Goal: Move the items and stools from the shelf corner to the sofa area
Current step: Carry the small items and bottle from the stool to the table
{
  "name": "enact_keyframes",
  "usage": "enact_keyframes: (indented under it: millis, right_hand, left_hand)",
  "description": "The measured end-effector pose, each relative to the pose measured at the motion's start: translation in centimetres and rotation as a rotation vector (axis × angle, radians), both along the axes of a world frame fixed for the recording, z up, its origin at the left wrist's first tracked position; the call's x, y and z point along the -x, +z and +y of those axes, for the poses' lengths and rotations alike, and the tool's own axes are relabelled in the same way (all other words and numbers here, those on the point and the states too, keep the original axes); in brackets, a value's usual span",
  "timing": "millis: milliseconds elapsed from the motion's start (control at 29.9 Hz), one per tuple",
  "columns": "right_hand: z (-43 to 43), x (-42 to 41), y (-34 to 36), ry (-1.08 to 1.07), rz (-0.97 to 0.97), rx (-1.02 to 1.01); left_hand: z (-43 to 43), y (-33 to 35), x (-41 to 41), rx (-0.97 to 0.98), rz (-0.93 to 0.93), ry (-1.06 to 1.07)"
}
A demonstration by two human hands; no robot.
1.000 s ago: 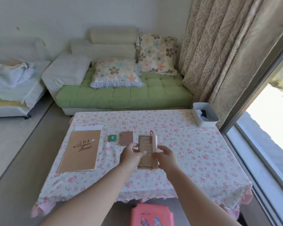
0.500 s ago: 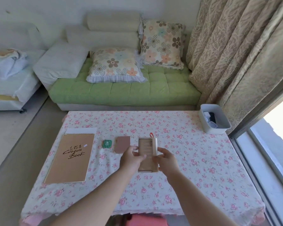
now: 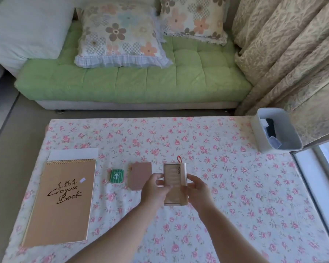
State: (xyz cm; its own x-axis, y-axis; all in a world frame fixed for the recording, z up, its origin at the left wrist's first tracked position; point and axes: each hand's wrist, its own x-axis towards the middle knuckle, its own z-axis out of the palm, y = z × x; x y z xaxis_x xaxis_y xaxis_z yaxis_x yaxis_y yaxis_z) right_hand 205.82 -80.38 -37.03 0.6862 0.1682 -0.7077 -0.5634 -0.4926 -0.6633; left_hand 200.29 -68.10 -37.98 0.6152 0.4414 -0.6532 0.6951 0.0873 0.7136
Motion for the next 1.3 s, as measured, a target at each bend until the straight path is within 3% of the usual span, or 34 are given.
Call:
enact_keyframes:
  millis: [334, 669, 1003, 1304]
  right_hand:
    - [2.7, -5.1, -11.5, 0.012, 0.067, 0.142]
    - [3.9, -7.2, -16.7, 0.104, 0.115, 0.174]
    - [2.9, -6.8, -16.1, 0.104, 0.109, 0.2]
    - [0.9, -5.3, -7.5, 0.055, -0.005, 0.165]
  left_hand:
    - [2.7, -12.4, -5.2, 0.055, 0.095, -0.071]
    - [2.8, -17.7, -7.2, -0.015, 0.191, -0.06]
    - [2.1, -16.5, -7.2, -0.035, 0.24, -0.146]
    - [0.6, -7.8, -5.2, 0.009, 0.126, -0.08]
